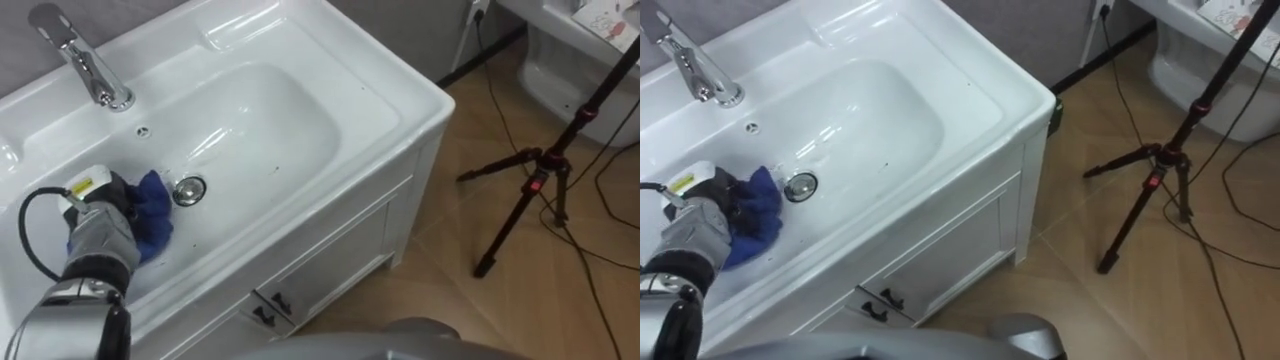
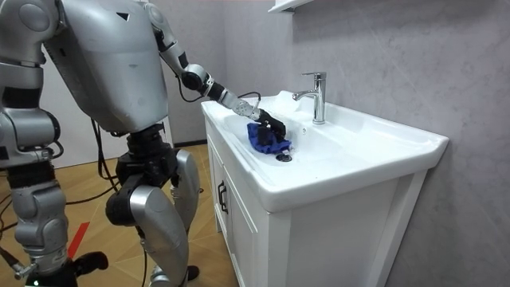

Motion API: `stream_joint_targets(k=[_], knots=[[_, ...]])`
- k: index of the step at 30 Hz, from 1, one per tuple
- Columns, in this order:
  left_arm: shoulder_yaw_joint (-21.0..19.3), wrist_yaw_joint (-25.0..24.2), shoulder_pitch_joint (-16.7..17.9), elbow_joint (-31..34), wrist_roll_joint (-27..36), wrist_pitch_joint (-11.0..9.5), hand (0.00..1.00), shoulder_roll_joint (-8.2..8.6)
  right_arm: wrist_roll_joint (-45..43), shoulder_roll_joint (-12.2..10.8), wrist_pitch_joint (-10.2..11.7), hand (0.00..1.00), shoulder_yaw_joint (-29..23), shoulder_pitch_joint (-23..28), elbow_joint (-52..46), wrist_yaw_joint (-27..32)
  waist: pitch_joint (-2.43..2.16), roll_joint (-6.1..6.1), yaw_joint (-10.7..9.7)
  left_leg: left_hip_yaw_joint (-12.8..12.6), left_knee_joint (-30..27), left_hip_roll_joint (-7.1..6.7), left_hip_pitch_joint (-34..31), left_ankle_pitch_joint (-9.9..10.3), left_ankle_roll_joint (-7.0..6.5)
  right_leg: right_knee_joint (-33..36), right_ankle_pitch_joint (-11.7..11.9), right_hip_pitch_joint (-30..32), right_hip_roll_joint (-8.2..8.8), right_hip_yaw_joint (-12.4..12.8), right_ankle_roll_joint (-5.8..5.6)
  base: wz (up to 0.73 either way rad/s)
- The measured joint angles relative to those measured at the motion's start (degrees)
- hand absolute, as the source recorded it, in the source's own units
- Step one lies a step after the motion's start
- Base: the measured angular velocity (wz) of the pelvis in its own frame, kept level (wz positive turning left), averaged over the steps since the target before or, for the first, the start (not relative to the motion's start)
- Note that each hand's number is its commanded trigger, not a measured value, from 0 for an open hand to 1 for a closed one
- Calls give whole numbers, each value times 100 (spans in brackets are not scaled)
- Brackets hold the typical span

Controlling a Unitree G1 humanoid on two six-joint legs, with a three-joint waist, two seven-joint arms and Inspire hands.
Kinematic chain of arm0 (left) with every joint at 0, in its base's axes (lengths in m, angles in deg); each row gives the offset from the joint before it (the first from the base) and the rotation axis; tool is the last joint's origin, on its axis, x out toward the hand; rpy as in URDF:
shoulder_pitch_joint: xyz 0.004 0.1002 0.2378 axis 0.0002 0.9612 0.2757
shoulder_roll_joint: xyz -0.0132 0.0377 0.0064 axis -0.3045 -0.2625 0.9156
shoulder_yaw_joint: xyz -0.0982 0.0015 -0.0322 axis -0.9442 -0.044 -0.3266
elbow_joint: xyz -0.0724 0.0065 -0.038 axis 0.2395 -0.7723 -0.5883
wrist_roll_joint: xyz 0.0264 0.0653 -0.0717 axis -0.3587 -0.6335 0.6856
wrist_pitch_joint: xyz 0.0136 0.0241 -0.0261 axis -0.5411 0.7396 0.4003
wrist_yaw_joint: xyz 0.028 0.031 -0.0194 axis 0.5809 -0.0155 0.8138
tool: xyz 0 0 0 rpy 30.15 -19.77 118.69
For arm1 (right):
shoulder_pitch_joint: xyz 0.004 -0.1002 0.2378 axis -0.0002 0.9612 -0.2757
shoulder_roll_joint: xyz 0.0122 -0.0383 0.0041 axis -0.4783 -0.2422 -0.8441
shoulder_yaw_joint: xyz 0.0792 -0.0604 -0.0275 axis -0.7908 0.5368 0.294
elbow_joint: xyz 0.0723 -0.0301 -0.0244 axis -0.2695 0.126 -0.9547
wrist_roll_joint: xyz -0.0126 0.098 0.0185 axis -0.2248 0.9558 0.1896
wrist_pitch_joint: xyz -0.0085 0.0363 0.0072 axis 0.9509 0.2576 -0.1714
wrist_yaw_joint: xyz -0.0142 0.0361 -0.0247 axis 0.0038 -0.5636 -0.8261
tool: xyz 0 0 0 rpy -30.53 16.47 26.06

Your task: Wipe basin

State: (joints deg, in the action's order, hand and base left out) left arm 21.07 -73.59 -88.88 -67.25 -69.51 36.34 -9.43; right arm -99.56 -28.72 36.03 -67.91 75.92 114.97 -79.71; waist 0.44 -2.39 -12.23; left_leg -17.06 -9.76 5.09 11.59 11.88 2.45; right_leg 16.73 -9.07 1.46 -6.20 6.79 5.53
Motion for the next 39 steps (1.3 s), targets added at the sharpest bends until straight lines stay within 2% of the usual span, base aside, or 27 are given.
stream_joint_targets(k=[2, 6, 11, 13, 14, 16, 19, 21, 22, 24, 28, 35, 39], knots=[[1, 115, -68, 6, -1, -26, 100, 21, 113, -9, 0, 0, 126, -4, -4, 9, 2, 53, -17, -1, -21, 0, -95, 4, 6, 12, 35, 95, 1, 13, -17, -3], [152, 350, -290, -33, 243, -45, 100, 34, 152, -85, 7, 0, 207, -10, -3, 5, 35, 164, -69, -5, -75, -14, -310, 7, 9, 11, 128, 259, 19, 18, -60, 0], [183, 501, -608, -218, 961, -68, 100, 33, 199, -141, 104, 0, 206, 21, 24, 42, 34, 195, -194, -18, -92, -40, -496, 18, -7, -20, 237, 453, 15, 107, -137, 0], [216, 511, -734, -203, 1493, -170, 100, 47, 371, -176, 105, 0, 379, 30, 46, 43, 45, 220, -208, -135, -67, -31, -502, 57, -20, -23, 291, 469, -13, 185, -163, -16], [219, 512, -746, -202, 1598, -221, 100, 55, 385, -179, 106, 0, 431, 32, 54, 44, 44, 234, -214, -174, -55, -19, -495, 86, -20, -27, 309, 474, -29, 211, -163, -30], [225, 531, -763, -202, 1849, -388, 100, 74, 390, -196, 111, 0, 546, 38, 60, 44, 12, 288, -263, -327, -81, 25, -502, 138, -27, -118, 419, 465, -54, 254, -149, -33], [238, 610, -818, -202, 1952, -440, 100, 74, 391, -197, 109, 0, 584, 56, 62, 42, 3, 331, -363, -355, -99, 24, -516, 154, -35, -151, 454, 465, -52, 266, -150, -10], [253, 612, -990, -182, 2030, -463, 100, 76, 409, -201, 119, 0, 581, 107, 85, 38, -13, 352, -426, -381, -97, 26, -537, 166, -43, -210, 484, 472, -62, 272, -164, -6], [253, 618, -1039, -167, 2044, -481, 100, 75, 417, -201, 125, 0, 581, 114, 91, 33, -13, 353, -438, -379, -97, 26, -539, 167, -44, -212, 489, 469, -61, 268, -167, 0], [253, 716, -1255, -166, 2155, -683, 100, 75, 480, -202, 195, 0, 582, 131, 131, 28, -13, 352, -445, -405, -77, 26, -503, 167, -44, -219, 506, 454, -70, 290, -165, -3], [306, 827, -1337, 199, 2259, -958, 100, 76, 479, -235, 367, 0, 586, 120, 132, 25, -8, 343, -480, -463, -71, 30, -488, 167, -43, -283, 507, 426, -88, 390, -167, -9], [631, 855, -1340, 936, 2587, -1081, 100, 125, 527, -245, 345, 0, 659, 125, 223, 23, 16, 321, -508, -454, -45, 28, -428, 169, -44, -409, 492, 344, -77, 358, -187, 2], [817, 843, -1386, 1044, 2581, -1087, 100, 155, 528, -244, 334, 0, 659, 124, 229, 8, 23, 278, -544, -430, 1, 31, -414, 169, -44, -409, 496, 335, -79, 335, -183, 3]])
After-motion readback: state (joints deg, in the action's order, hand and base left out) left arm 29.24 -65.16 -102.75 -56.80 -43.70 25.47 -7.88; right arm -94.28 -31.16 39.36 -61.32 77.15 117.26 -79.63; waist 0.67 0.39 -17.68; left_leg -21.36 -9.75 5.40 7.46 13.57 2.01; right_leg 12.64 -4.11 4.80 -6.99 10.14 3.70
